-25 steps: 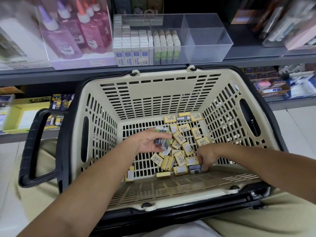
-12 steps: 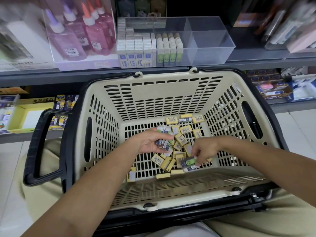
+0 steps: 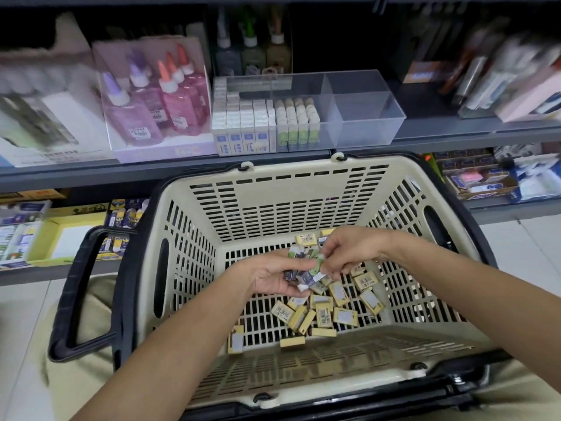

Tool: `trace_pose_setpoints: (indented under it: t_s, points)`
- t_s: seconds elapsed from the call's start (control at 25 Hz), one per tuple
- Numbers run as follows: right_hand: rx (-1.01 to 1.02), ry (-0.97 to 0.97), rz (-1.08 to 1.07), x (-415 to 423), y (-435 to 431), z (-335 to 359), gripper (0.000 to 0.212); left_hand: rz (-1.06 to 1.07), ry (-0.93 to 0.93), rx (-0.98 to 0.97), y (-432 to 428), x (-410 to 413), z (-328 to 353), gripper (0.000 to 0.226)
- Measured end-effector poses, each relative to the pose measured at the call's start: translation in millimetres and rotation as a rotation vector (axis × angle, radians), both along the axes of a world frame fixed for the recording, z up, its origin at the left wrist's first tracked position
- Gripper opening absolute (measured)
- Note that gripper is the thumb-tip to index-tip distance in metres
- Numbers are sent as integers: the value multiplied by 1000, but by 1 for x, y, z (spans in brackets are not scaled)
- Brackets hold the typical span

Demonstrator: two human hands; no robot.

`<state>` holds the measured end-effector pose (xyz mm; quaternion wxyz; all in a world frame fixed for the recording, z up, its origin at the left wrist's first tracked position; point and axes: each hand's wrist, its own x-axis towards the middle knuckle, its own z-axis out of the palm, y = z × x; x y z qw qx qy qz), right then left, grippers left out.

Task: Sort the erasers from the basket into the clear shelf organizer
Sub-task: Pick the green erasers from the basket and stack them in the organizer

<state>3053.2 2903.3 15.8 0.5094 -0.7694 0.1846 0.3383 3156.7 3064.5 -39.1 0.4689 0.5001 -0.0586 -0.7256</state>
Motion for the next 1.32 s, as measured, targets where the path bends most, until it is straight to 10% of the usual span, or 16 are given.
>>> trace_pose_setpoints:
  t_s: [0.2, 0.36, 0.76, 1.32]
  points:
    - [192, 13, -186, -10, -20, 7, 18, 252, 37, -37, -4, 7, 8, 10]
    - [382, -115, -453, -15, -29, 13, 19, 400, 57, -56, -3, 20, 19, 26]
    - [18, -515, -333, 15, -2, 43, 50, 486, -156, -220, -23, 29, 62, 43]
    - [-588, -816, -595, 70, -71, 120, 12, 807, -112, -315, -57, 83, 128, 36]
